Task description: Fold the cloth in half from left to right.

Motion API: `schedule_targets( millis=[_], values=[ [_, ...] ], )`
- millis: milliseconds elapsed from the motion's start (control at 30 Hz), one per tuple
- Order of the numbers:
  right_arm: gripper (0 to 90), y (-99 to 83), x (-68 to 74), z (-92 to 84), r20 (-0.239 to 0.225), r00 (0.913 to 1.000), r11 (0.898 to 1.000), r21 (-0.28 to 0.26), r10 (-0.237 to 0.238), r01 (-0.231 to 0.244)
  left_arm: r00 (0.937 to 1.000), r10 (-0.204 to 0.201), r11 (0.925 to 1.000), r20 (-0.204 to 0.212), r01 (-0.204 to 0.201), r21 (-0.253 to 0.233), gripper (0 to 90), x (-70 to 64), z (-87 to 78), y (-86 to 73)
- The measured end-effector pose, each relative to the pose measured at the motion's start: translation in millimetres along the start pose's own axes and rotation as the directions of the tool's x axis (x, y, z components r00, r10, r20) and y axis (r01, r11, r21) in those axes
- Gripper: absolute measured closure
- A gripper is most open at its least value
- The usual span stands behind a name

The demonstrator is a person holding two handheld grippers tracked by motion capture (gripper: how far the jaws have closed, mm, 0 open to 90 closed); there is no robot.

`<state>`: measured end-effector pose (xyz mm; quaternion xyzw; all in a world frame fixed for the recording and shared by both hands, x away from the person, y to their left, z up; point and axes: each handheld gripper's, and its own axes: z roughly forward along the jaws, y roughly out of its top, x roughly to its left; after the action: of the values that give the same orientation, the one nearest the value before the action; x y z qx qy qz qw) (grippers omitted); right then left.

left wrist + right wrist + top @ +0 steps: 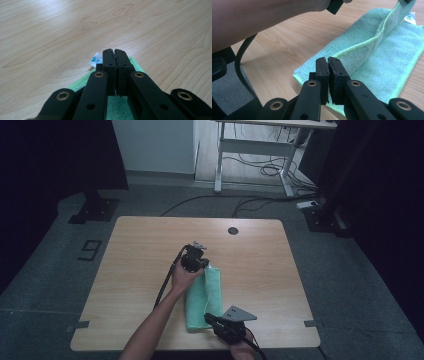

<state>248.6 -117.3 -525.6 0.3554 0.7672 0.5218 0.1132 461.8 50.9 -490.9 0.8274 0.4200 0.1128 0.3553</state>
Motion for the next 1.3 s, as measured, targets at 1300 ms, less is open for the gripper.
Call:
schedule_targets(
  millis=[1300],
  values=[
    [85.3, -7.3, -5.8, -4.4, 0.010, 0.9999, 1.000, 0.013, 0.010, -0.011, 0.9996, 0.022, 0.9978, 0.015, -0.023, 0.063, 87.3, -12.4, 27.5, -1.5]
  ],
)
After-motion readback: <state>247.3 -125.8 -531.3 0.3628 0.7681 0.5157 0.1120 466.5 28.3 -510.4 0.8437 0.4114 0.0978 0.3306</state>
